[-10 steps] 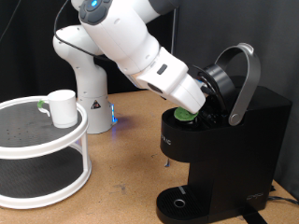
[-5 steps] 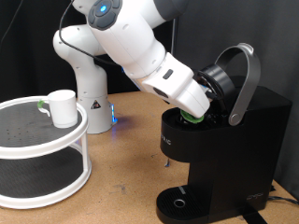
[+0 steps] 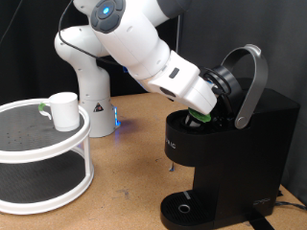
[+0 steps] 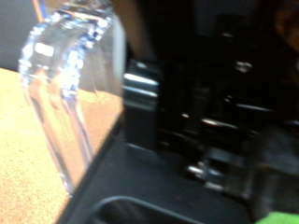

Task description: Make a cup of coffee with the keurig machine

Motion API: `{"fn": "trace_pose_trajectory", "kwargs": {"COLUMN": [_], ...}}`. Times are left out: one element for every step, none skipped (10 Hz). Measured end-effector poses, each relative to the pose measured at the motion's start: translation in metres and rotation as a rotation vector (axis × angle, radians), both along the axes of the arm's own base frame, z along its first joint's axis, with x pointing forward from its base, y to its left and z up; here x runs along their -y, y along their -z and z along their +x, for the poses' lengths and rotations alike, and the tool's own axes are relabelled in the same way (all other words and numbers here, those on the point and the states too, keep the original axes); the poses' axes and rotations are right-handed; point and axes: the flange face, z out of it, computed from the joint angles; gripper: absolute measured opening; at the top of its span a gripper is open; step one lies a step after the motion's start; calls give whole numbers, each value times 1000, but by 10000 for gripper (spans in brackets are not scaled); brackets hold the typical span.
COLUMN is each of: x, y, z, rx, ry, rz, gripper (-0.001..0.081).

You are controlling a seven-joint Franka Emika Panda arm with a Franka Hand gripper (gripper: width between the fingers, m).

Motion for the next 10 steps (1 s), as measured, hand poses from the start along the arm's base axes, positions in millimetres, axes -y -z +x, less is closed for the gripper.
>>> {"fn": "trace_pose_trajectory", "kwargs": {"x": [2,3,5,6,7,8,9,11,11,12], "y": [-1,-3,-5,-8,-10,-12,-12,-12,-11,-10], "z": [-3,-6,-7,-8,-9,-9,-9,-9,-10,-11], "rx": [2,3,7,11,15,16,14,10,4,-4], "ry": [0,1,4,6,10,14,17,17,15,11], "rz": [6,10,13,16,18,19,18,11,-1,-15], "gripper": [805,805,805,805,805,805,805,805,805,805]}}
